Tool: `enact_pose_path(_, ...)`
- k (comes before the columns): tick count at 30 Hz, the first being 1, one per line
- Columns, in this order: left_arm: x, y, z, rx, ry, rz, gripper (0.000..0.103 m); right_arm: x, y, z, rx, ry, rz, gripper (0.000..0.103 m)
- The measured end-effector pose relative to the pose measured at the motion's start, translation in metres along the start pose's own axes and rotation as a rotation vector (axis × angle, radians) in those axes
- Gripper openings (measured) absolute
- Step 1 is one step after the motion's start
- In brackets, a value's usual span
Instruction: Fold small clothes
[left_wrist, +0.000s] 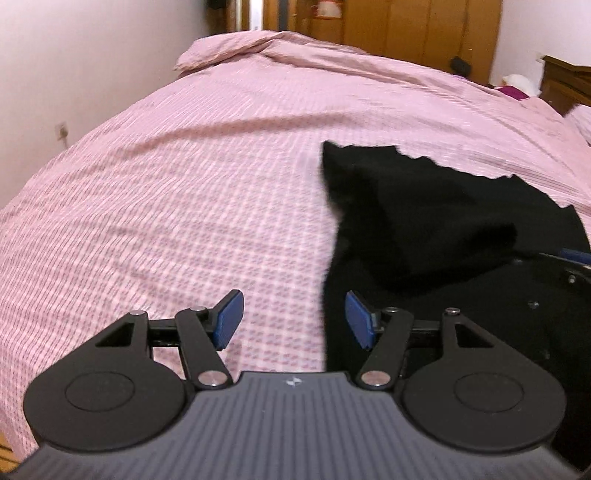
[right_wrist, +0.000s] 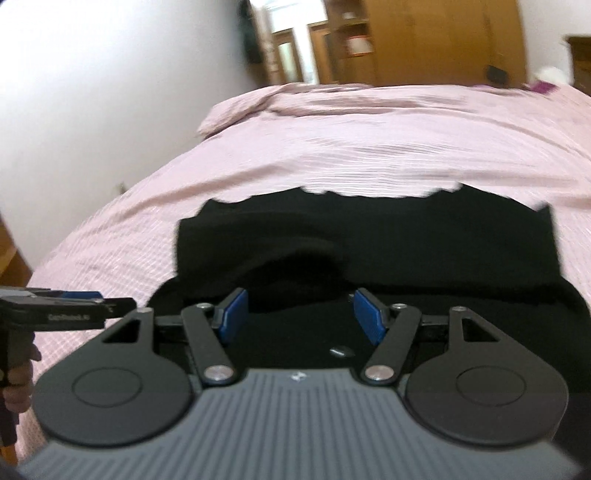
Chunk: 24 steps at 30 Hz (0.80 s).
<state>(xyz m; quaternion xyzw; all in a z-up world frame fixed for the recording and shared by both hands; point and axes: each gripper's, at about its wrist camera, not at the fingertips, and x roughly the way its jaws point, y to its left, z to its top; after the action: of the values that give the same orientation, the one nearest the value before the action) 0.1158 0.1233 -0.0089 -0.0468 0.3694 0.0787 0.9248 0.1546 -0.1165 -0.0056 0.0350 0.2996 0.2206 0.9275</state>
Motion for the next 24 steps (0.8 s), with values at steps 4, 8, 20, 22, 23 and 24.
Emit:
enact_pose_path(4, 0.002, 0.017, -0.005, -0.029, 0.004, 0.029, 0.067, 0.022, 0.035, 0.011, -0.083, 0.023, 0.062, 0.066)
enact_pose_path(8, 0.003, 0.030, -0.010, -0.064, 0.007, 0.043, 0.067, 0.044, 0.063, 0.019, -0.153, 0.044, 0.099, 0.065)
enact_pose_path(20, 0.008, 0.049, -0.014, -0.122, 0.001, 0.042, 0.067, 0.101, 0.093, 0.023, -0.217, 0.089, 0.028, 0.014)
enact_pose_path(22, 0.007, 0.048, -0.013, -0.116, -0.006, 0.042, 0.067, 0.093, 0.086, 0.026, -0.184, 0.064, 0.041, 0.006)
enact_pose_path(23, 0.006, 0.047, -0.013, -0.115, -0.008, 0.041, 0.067, 0.087, 0.084, 0.028, -0.184, 0.036, 0.033, 0.006)
enact_pose_path(24, 0.006, 0.046, -0.012, -0.117, -0.009, 0.039, 0.067, 0.080, 0.081, 0.031, -0.180, 0.006, 0.028, 0.006)
